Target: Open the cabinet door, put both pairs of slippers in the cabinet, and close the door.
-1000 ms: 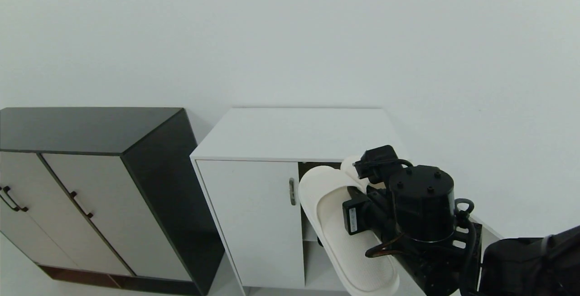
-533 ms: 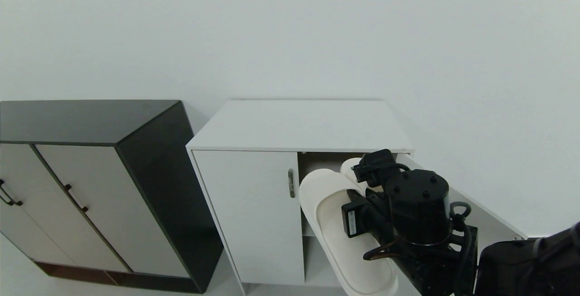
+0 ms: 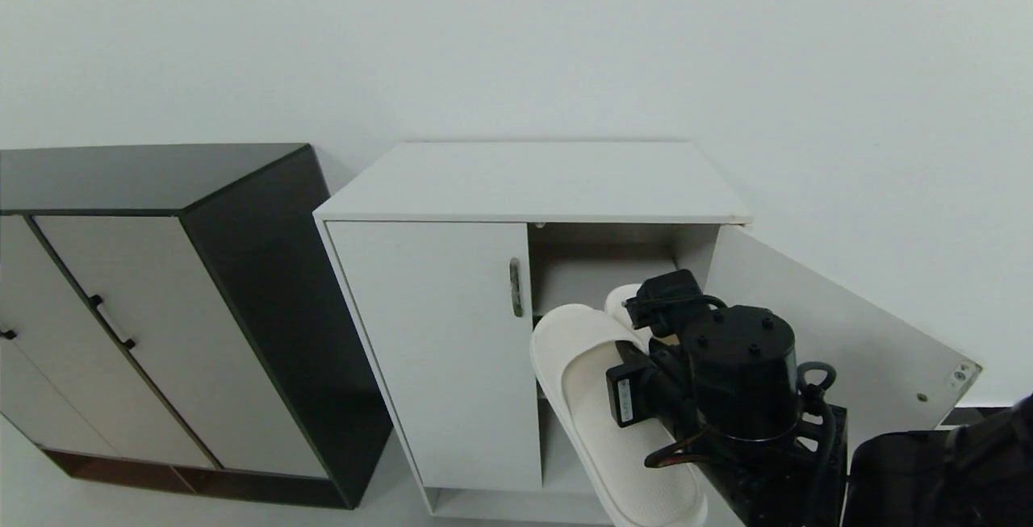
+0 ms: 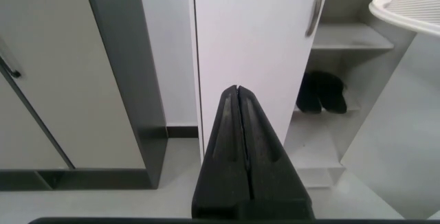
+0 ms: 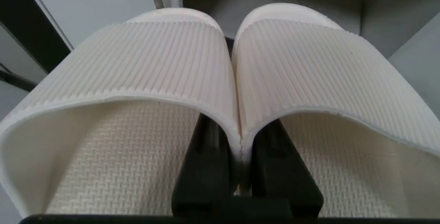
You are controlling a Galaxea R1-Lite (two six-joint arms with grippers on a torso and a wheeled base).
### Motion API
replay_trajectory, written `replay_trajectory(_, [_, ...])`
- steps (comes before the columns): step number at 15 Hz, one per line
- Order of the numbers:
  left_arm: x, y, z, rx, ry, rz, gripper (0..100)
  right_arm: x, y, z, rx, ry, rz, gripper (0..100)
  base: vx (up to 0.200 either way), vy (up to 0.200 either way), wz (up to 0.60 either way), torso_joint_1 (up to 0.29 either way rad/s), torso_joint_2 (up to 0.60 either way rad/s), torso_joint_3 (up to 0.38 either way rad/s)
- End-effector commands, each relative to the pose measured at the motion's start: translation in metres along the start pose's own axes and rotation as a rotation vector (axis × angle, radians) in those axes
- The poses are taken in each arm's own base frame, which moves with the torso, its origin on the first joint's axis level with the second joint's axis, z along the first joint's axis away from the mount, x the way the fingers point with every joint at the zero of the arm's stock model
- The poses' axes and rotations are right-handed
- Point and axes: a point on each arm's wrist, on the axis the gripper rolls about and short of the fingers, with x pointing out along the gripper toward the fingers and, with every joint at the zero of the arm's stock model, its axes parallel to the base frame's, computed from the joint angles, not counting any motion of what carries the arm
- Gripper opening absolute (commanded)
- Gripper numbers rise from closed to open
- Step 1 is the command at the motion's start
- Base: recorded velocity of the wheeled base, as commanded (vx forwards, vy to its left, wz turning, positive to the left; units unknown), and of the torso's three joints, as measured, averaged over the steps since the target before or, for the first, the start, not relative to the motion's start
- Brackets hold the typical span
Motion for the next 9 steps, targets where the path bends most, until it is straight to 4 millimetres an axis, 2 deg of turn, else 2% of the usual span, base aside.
replay_trajectory(1, [0.0000, 0.0000, 0.0000, 0.000, 0.000, 0.000, 0, 0.0016, 0.0003, -0.0026, -0.005, 0.007, -0.002, 0, 0.000, 0.000, 0.00, -0.178, 0.51, 0.305])
replay_trajectory(9, [0.0000, 0.0000, 0.0000, 0.000, 0.000, 0.000, 0, 0.0017, 0.0004, -0.0022, -0.003, 0.006, -0.005, 0, 0.000, 0.000, 0.00, -0.157, 0.48, 0.325])
